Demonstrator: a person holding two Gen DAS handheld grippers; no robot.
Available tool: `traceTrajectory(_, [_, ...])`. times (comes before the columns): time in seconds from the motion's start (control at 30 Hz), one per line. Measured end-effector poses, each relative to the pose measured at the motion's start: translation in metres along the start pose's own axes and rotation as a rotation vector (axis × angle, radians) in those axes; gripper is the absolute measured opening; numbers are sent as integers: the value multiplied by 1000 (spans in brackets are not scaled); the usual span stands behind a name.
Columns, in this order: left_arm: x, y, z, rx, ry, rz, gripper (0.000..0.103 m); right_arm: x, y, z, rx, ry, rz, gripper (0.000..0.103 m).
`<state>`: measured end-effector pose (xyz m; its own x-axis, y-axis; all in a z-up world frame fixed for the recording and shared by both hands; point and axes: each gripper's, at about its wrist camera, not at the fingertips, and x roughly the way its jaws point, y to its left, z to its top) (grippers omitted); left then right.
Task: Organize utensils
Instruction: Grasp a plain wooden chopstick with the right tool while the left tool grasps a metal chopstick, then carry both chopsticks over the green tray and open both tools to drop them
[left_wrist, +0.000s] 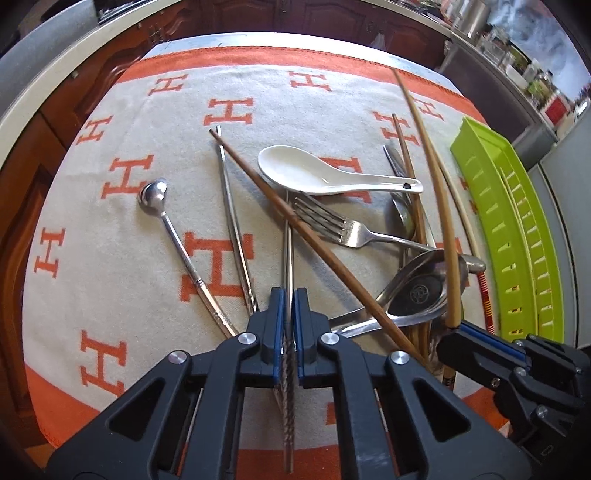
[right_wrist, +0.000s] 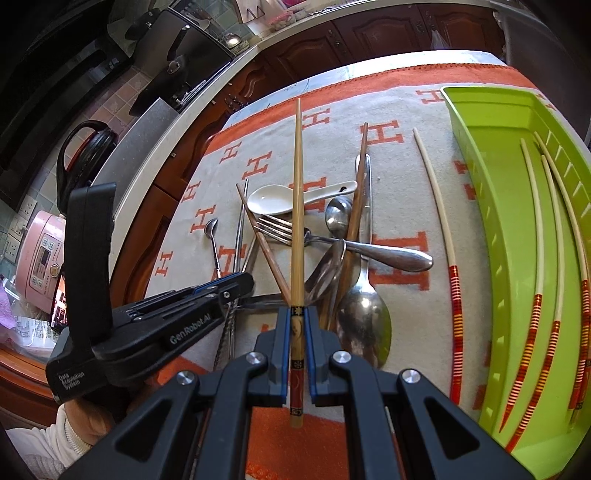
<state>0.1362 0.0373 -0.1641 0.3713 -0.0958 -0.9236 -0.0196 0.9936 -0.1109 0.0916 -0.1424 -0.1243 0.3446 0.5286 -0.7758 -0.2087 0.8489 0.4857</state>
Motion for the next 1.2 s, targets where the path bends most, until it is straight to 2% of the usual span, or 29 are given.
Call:
traceTrajectory(0.23, [-25,23,-5,-131,28,-37,3,-16,1,-5,4,-31,14,7])
traceTrajectory(0.5, [-55,25,-24,-176,41,-83,3,-37,3,-15,0,-67,18,7])
traceTrajectory(0.87, [-91,-21,-27,-75,-24,-141,3,-78,-10,-24,23,-140,-22,7])
traceTrajectory(1.03, [-101,-62,-18,1,-52,-203,3,-102,-29,-23,49,-184,-103,7])
traceTrajectory(1.2, [-97,-115,-7,58,-62,-257,3,-122,-57,-18,74,-205,-222,7])
